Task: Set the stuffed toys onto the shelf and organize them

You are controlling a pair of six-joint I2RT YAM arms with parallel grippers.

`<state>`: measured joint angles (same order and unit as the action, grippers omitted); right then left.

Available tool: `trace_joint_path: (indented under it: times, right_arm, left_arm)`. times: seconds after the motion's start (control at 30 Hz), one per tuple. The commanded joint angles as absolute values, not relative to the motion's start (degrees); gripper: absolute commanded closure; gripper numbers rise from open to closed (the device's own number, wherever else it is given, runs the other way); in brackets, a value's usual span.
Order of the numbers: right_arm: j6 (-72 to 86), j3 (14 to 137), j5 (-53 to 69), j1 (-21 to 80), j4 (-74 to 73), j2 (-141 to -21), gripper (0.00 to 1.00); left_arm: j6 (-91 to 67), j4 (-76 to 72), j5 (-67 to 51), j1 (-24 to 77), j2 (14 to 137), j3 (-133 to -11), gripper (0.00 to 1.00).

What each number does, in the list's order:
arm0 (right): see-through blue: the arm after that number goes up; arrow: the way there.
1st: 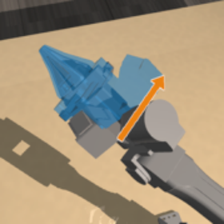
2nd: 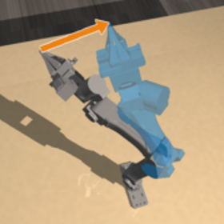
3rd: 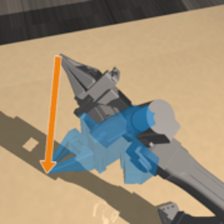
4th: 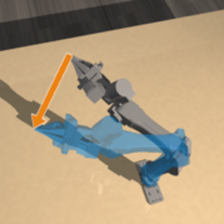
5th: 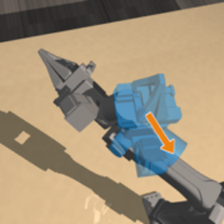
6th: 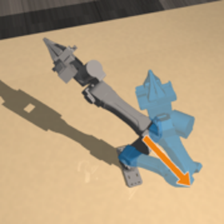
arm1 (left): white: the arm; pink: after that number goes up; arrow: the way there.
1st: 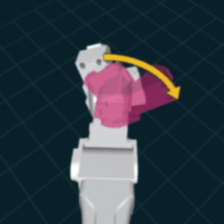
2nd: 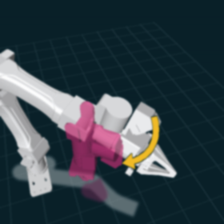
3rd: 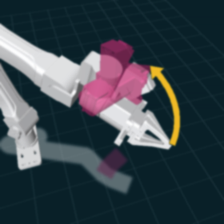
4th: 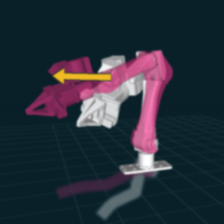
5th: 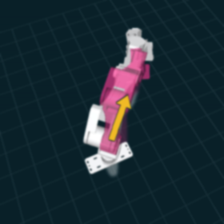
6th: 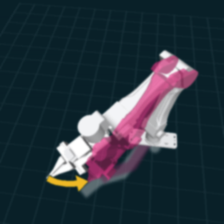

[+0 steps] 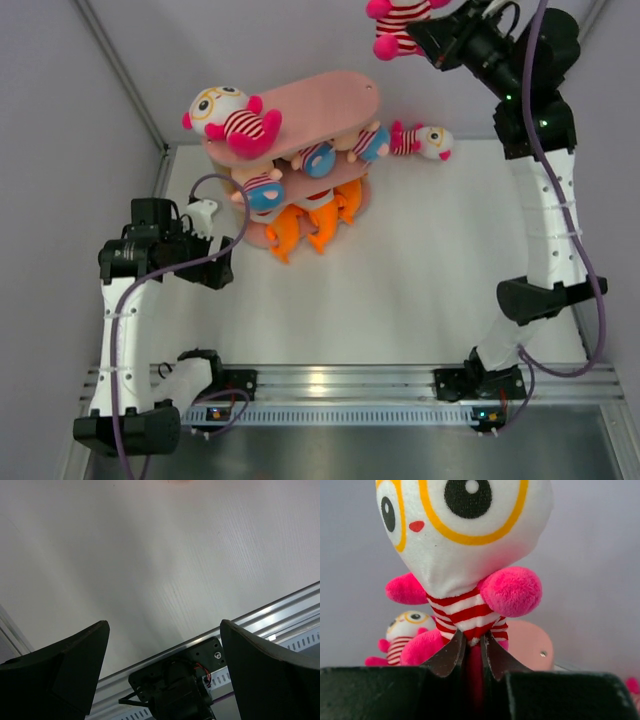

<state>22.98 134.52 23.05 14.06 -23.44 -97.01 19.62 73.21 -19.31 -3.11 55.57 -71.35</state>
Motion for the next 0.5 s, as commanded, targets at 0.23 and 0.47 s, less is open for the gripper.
trace_joint_path:
  times: [0.23, 0.47]
  right_arm:
    - [27.2, 139.3, 17.4, 26.0, -17.6, -108.4, 1.0]
    - [27.0, 136.0, 13.5, 27.8, -20.4, -102.5, 1.0]
  left_arm:
    - [20.7, 72.1, -19.4, -2.8, 53.4, -75.6, 0.02]
    - [24.3, 73.0, -24.4, -2.8, 49.8, -90.4, 0.04]
